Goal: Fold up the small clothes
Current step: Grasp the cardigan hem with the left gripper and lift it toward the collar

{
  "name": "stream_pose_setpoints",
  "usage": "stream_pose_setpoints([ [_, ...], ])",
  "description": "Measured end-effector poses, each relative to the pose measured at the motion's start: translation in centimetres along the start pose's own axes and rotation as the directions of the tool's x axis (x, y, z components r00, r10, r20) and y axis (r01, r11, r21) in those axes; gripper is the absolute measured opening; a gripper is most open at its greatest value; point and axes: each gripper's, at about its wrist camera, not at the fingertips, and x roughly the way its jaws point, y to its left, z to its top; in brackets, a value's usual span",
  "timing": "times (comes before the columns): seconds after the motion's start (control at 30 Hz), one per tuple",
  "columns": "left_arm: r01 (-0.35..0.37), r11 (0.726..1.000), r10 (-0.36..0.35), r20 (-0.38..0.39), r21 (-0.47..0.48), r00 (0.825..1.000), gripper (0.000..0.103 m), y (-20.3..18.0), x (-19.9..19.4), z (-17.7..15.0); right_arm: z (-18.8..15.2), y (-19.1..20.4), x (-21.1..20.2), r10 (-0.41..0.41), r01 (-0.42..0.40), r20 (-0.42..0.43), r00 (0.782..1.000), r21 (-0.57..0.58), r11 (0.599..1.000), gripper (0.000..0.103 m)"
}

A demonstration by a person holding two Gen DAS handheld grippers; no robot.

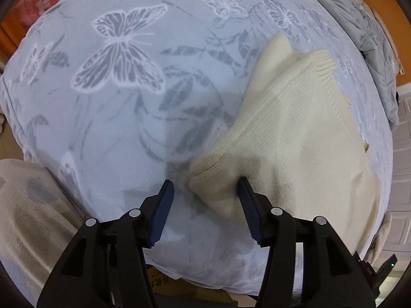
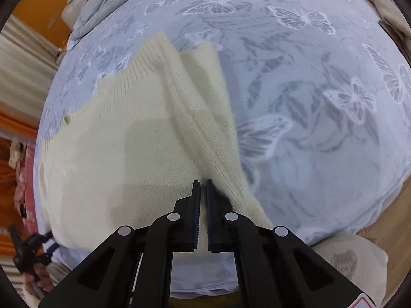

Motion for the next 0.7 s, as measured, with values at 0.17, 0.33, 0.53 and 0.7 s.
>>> stream_pose_setpoints([
  [0.17,0.050,0.998,-0.050,0.008,0.023,0.999,0.052,-0.8,-1.2,0.2,1.6,0.4,-1.4,-0.014,0.013,0.105,0.994,0.008,1.000,0.054],
  [0.33,0.005,1.000,-0.004,-0.024,0.001,1.000,0.052,-1.4,0.9,0.1,1.9,0.4,1.6,-0.044,0.046,0.040,0.998,-0.030,0.998,0.014],
  [0.53,0.028,0.999,-0.029,-0.053,-0.028,0.998,0.054,-0.6,0.9,0.6,2.0,-4.1,2.3,0.035,-0.038,0.026,0.999,0.162,0.986,0.019],
  [0.7,0.042,0.998,-0.044,-0.059,-0.041,0.997,0.056,-0.2,1.3,1.0,1.5,-0.3,-2.6,-0.038,0.026,0.148,0.988,0.080,0.996,0.027],
])
